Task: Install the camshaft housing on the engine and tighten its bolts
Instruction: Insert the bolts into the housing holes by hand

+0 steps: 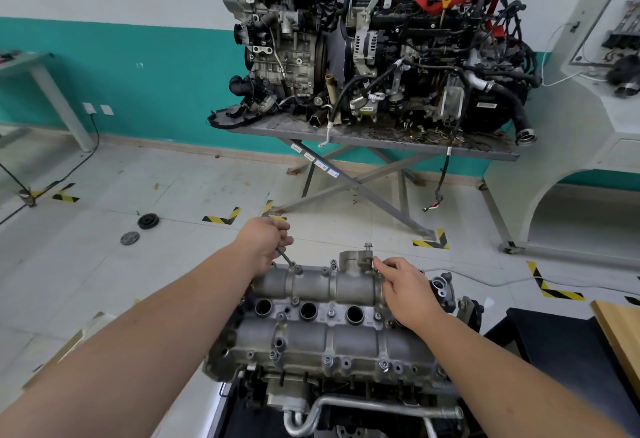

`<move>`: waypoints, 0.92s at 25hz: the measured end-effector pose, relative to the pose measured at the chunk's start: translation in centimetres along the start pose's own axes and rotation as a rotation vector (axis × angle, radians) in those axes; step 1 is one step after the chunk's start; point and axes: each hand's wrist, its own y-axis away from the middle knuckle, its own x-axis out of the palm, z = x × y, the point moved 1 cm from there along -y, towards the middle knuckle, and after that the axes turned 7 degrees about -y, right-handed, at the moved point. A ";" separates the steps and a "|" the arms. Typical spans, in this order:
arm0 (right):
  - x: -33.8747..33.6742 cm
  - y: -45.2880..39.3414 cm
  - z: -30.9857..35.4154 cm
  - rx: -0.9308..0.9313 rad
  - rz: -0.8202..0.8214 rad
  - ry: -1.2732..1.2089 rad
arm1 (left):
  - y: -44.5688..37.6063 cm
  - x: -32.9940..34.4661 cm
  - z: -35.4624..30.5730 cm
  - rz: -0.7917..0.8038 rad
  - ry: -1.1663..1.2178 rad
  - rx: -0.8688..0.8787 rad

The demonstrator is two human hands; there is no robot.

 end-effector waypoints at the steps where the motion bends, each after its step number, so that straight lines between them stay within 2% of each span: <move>1: 0.0 0.0 0.0 0.000 0.004 0.004 | -0.1 -0.2 0.2 -0.029 -0.014 0.025; 4: 0.0 0.1 0.0 0.007 0.000 -0.008 | -0.5 -0.6 0.8 -0.119 -0.181 0.140; 10: 0.0 0.1 0.0 -0.006 -0.020 -0.010 | -1.0 0.5 1.9 -0.137 -0.564 0.375; 17: 0.0 0.2 0.0 0.000 -0.013 0.000 | -1.2 0.5 2.6 -0.138 -0.757 0.475; 19: 0.0 0.2 0.1 0.001 -0.015 -0.007 | -0.9 0.8 2.9 -0.098 -0.900 0.550; 21: -0.1 0.2 0.1 0.000 -0.015 -0.006 | -0.8 1.2 3.5 0.014 -1.082 0.599; 23: -0.1 0.2 0.1 -0.002 -0.008 0.002 | -0.9 1.0 4.0 0.104 -1.150 0.597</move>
